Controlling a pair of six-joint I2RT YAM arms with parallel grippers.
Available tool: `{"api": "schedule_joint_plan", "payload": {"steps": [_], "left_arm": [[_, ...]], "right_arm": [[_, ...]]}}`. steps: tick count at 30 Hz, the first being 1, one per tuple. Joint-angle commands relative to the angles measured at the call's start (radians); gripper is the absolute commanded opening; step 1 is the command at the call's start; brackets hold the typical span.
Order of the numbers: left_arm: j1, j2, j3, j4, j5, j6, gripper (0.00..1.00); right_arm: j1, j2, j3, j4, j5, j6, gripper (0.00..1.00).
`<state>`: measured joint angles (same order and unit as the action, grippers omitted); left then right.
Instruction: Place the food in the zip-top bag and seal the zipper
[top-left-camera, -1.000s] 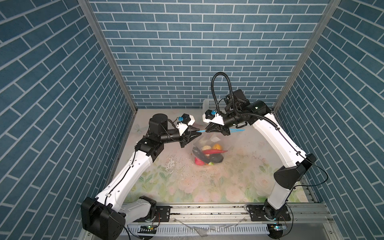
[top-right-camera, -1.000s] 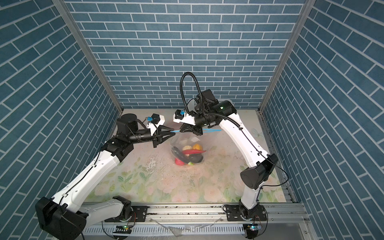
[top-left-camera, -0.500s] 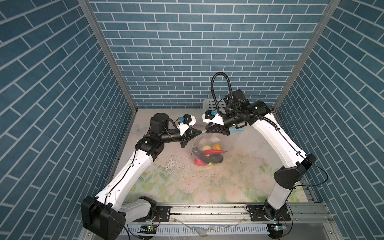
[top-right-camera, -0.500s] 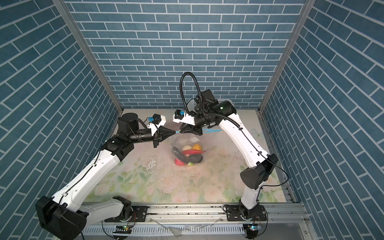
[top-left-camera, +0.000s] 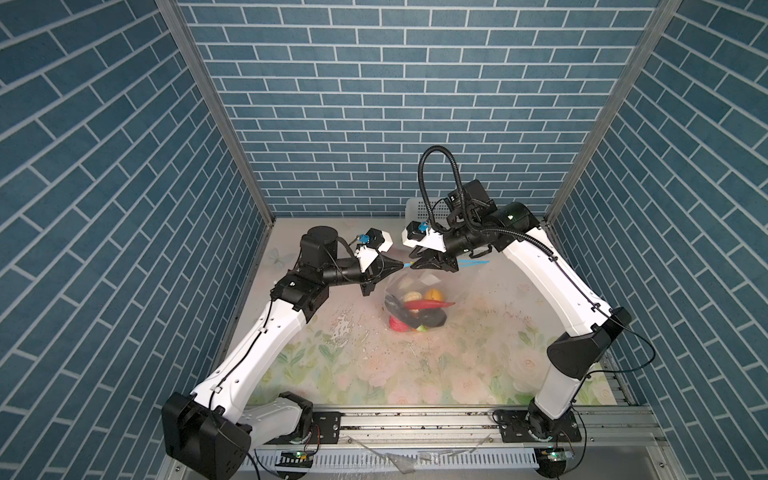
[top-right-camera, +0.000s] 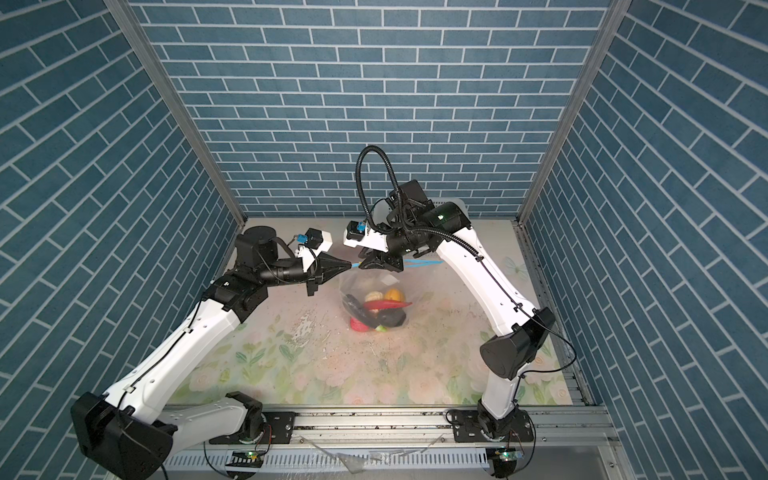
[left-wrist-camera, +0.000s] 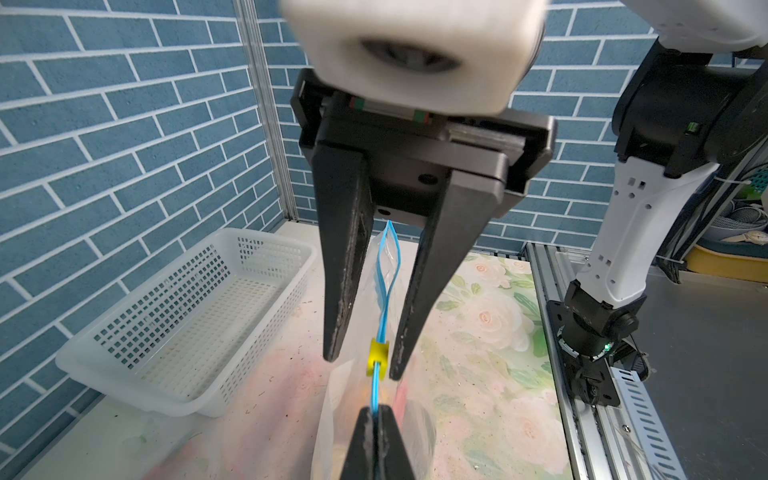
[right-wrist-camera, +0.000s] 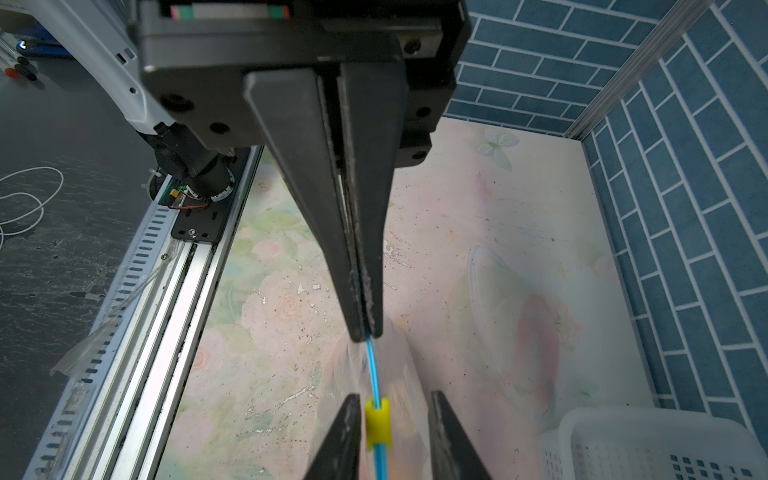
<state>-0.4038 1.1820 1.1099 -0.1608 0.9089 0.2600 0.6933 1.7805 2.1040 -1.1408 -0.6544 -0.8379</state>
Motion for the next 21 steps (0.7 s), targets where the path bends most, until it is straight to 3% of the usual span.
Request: {"api": "schedule_joint_plan", "payload": {"steps": [1, 15, 21], "left_arm": [[-0.006, -0.020, 0.013, 0.003, 0.003, 0.007, 0.00], [-0.007, -0.029, 0.016, -0.022, -0.054, 0.020, 0.00], [-0.006, -0.049, -0.005, -0.012, -0.176, 0.020, 0.00]], "right_arm": [[0.007, 0.008, 0.016, -0.029, -0.004, -0.017, 0.25], [0.008, 0.010, 0.047, -0.057, 0.005, -0.021, 0.11], [0.008, -0.001, 0.048, -0.066, 0.020, -0.022, 0.10]]}}
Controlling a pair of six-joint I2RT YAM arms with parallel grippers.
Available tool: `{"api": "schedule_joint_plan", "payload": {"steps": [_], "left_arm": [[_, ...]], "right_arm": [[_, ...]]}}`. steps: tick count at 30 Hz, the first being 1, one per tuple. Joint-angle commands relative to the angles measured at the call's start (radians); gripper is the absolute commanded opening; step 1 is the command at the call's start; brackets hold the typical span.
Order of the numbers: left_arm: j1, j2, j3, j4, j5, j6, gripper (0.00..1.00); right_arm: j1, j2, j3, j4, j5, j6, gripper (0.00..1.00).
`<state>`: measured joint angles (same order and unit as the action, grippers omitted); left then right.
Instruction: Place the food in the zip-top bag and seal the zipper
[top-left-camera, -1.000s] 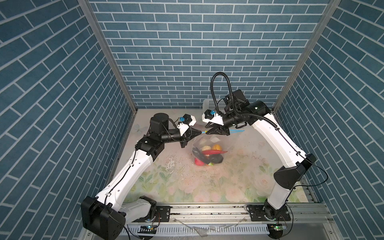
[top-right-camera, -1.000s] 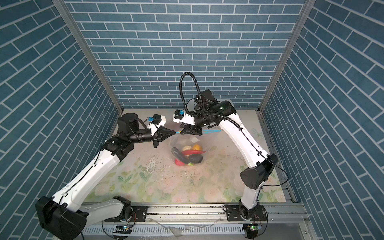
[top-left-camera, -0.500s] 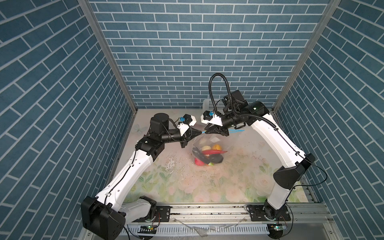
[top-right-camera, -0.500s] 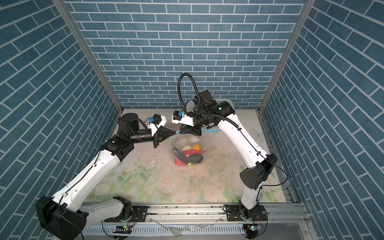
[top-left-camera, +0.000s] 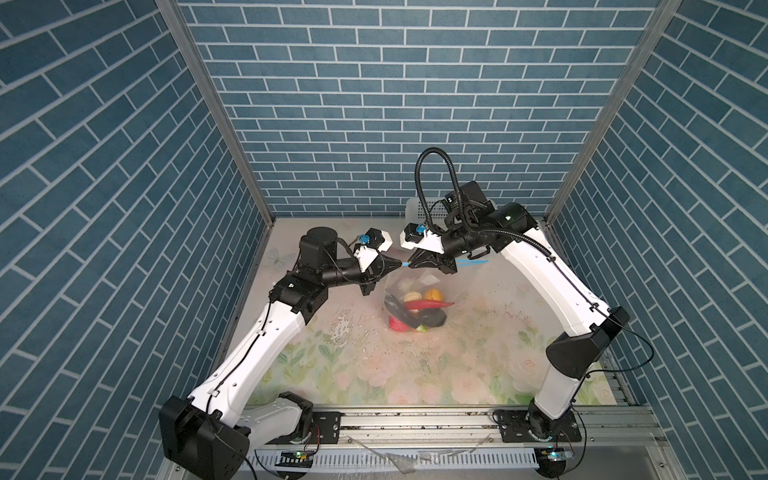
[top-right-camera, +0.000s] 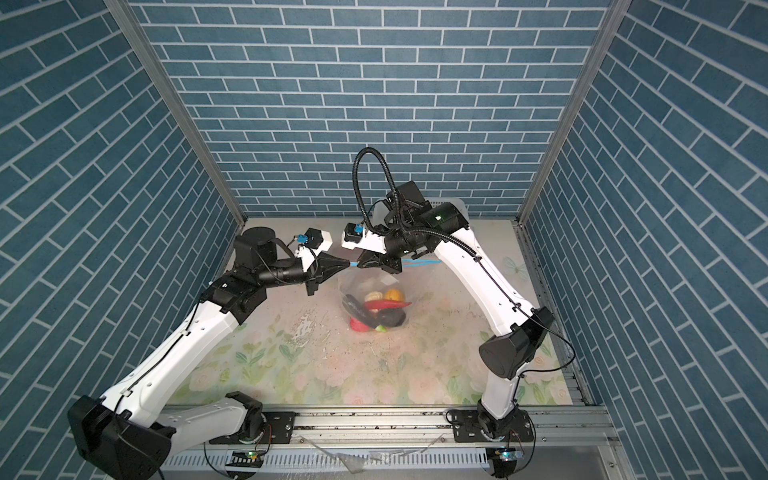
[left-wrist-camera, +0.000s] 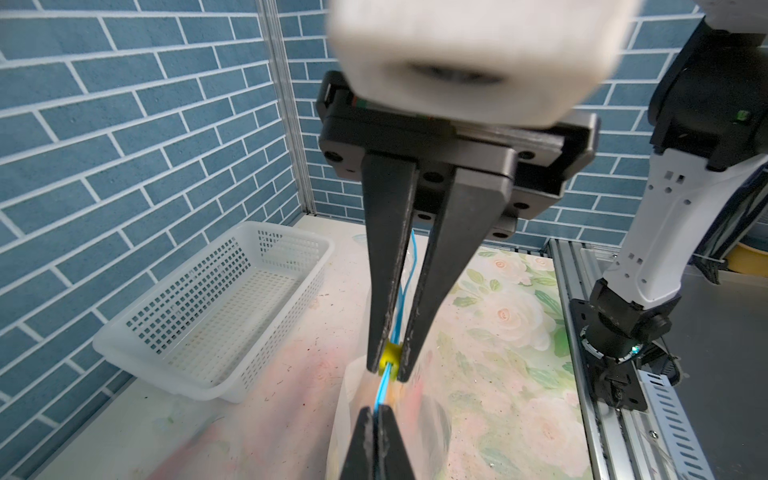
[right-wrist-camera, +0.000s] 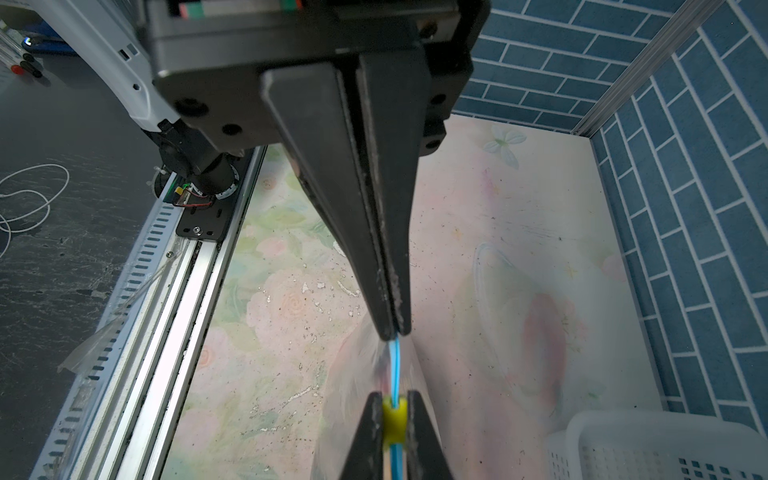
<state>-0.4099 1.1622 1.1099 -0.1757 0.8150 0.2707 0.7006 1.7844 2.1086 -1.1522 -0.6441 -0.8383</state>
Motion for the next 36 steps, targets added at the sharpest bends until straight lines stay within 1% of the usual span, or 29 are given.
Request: {"api": "schedule_joint_plan", "payload": {"steps": [1, 9, 15, 17, 21, 36], "left_arm": [[0.000, -0.029, -0.010, 0.012, -0.095, 0.009, 0.00], [0.010, -0.032, -0.030, 0.037, -0.179, 0.016, 0.00], [0.024, -0.044, -0.049, 0.033, -0.241, 0.028, 0.00], [0.031, -0.045, -0.060, 0.042, -0.269, 0.013, 0.00], [0.044, -0.057, -0.087, 0.076, -0.291, -0.017, 0.00], [0.069, -0.088, -0.117, 0.107, -0.417, -0.039, 0.00]], "right_arm": [[0.000, -0.005, 0.043, -0.057, 0.013, -0.022, 0.10], [-0.004, -0.014, 0.044, -0.069, 0.049, -0.022, 0.09], [-0.013, -0.013, 0.044, -0.069, 0.054, -0.022, 0.09], [-0.019, -0.013, 0.044, -0.070, 0.054, -0.022, 0.09], [-0.026, -0.013, 0.044, -0.073, 0.054, -0.021, 0.09], [-0.052, -0.028, 0.022, -0.076, 0.057, -0.016, 0.08]]}}
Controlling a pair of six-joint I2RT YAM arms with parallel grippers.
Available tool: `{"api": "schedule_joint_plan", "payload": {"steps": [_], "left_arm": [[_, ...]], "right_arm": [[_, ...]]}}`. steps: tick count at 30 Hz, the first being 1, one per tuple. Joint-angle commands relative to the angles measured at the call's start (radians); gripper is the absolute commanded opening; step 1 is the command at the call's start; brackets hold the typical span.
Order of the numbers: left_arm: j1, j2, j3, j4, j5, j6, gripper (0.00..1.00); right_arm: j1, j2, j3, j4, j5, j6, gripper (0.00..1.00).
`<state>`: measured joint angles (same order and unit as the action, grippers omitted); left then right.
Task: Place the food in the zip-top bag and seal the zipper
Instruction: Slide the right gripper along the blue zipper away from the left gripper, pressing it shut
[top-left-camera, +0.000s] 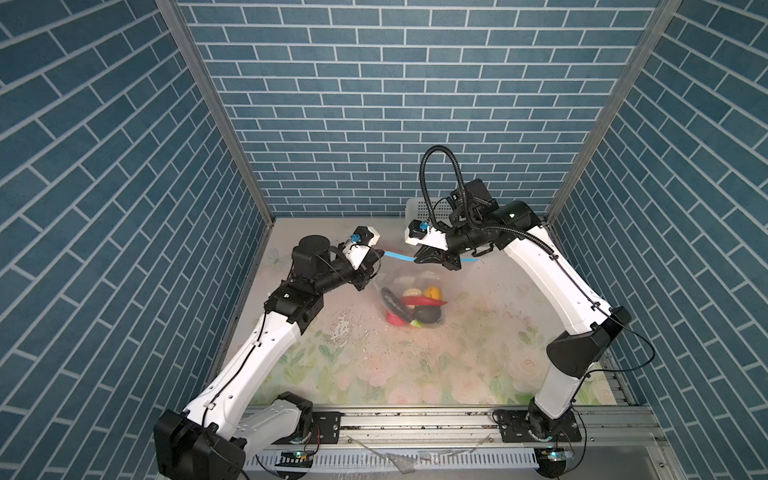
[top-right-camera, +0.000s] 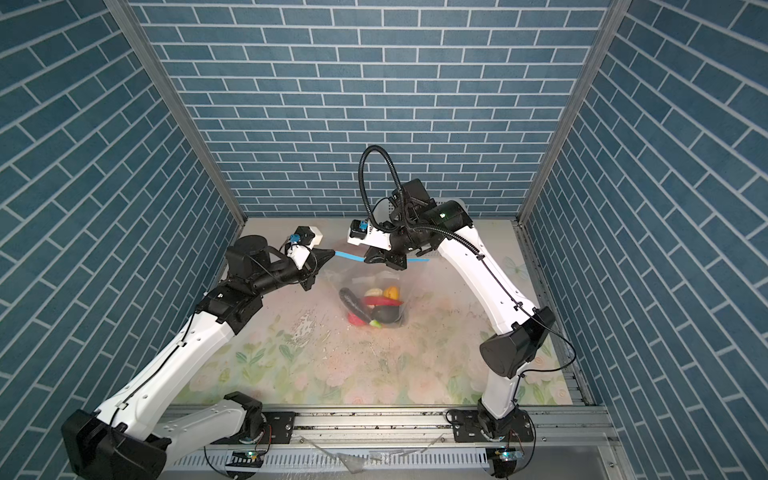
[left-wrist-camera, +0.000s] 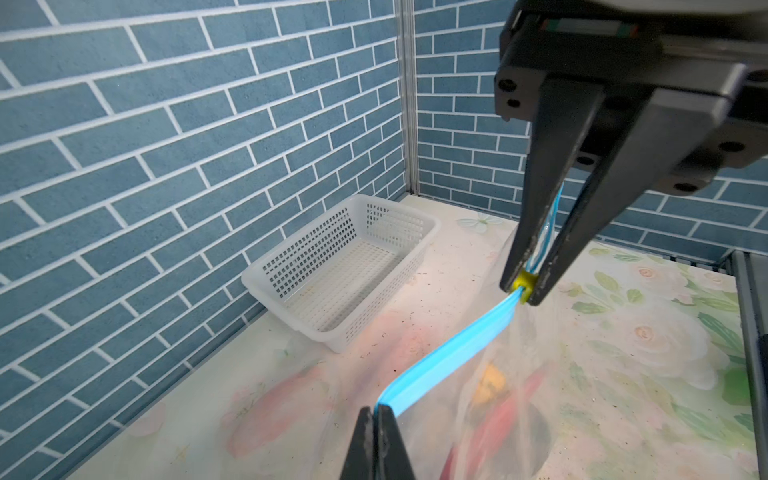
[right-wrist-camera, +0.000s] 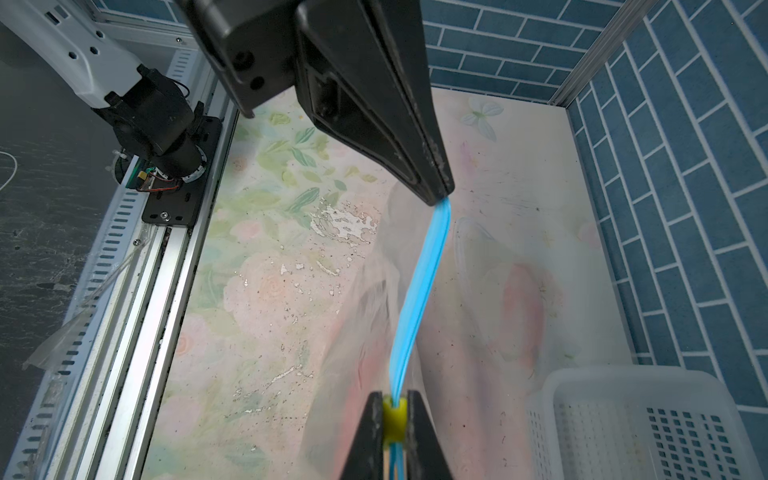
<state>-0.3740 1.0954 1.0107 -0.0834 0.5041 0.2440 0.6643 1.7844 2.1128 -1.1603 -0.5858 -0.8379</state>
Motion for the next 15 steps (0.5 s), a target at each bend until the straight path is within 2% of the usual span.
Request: {"api": "schedule_joint_plan", "payload": {"steps": [1, 15], "left_arm": [[0.036, -0.023, -0.020, 0.015, -0.113, -0.013, 0.00], [0.058, -0.054, -0.046, 0.030, -0.194, -0.027, 0.00]], "right_arm": [[-0.017, -0.030, 0.016, -0.067, -0.002, -0.017, 0.08], [-0.033, -0.039, 0.000, -0.065, 0.001, -0.012, 0.08]]}}
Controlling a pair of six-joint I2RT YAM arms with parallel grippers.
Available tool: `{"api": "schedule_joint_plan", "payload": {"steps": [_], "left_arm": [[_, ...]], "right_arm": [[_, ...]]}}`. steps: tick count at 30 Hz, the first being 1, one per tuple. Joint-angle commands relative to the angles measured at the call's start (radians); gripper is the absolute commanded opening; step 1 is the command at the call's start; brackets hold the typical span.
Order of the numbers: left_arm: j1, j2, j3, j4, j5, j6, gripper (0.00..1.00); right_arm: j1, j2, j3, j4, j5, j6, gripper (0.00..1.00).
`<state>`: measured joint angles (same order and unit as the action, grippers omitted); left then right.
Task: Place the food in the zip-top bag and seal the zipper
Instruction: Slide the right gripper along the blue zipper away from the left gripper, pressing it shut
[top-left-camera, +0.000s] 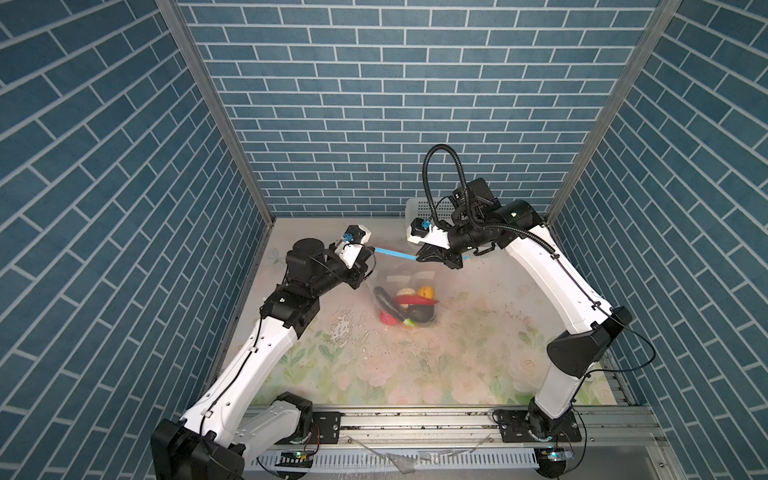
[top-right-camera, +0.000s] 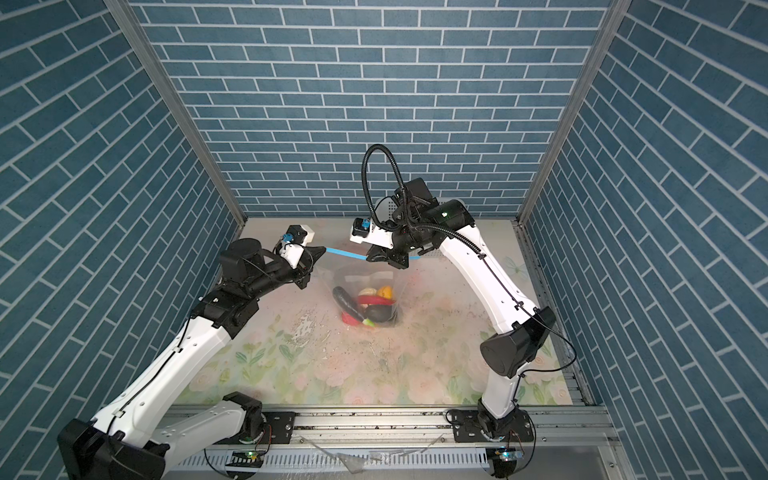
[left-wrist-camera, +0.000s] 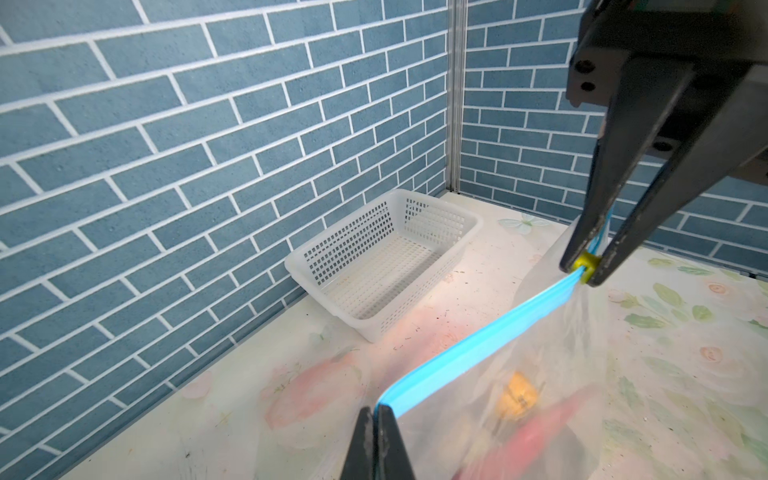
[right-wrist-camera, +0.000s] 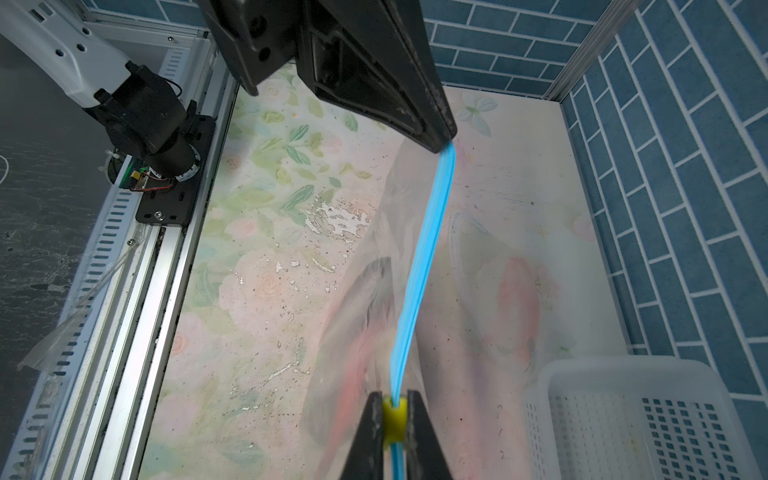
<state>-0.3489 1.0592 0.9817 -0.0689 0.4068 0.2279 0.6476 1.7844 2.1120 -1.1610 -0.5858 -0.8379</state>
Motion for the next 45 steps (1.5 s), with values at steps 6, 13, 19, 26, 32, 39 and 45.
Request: {"api": "schedule_joint_plan", "payload": {"steps": [6, 13, 19, 26, 32, 39, 45], "left_arm": [[0.044, -0.024, -0.023, 0.017, -0.108, -0.016, 0.00], [0.057, -0.030, -0.035, 0.018, -0.114, -0.020, 0.00], [0.068, -0.038, -0.044, 0.024, -0.109, -0.030, 0.00], [0.075, -0.048, -0.050, 0.023, -0.107, -0.031, 0.00], [0.077, -0.054, -0.052, 0.021, -0.107, -0.030, 0.00], [0.081, -0.052, -0.054, 0.025, -0.107, -0.033, 0.00], [0.085, -0.052, -0.056, 0.029, -0.107, -0.030, 0.00]], "right_arm": [[-0.023, -0.043, -0.006, -0.063, 0.002, -0.009, 0.07], [-0.033, -0.051, -0.019, -0.056, 0.003, -0.004, 0.07], [-0.042, -0.060, -0.036, -0.047, 0.007, 0.003, 0.07], [-0.054, -0.075, -0.066, -0.033, 0.009, 0.012, 0.07], [-0.069, -0.089, -0.086, -0.026, 0.012, 0.017, 0.07], [-0.089, -0.109, -0.116, -0.015, 0.016, 0.022, 0.06], [-0.110, -0.135, -0.145, -0.006, 0.021, 0.023, 0.06]]}}
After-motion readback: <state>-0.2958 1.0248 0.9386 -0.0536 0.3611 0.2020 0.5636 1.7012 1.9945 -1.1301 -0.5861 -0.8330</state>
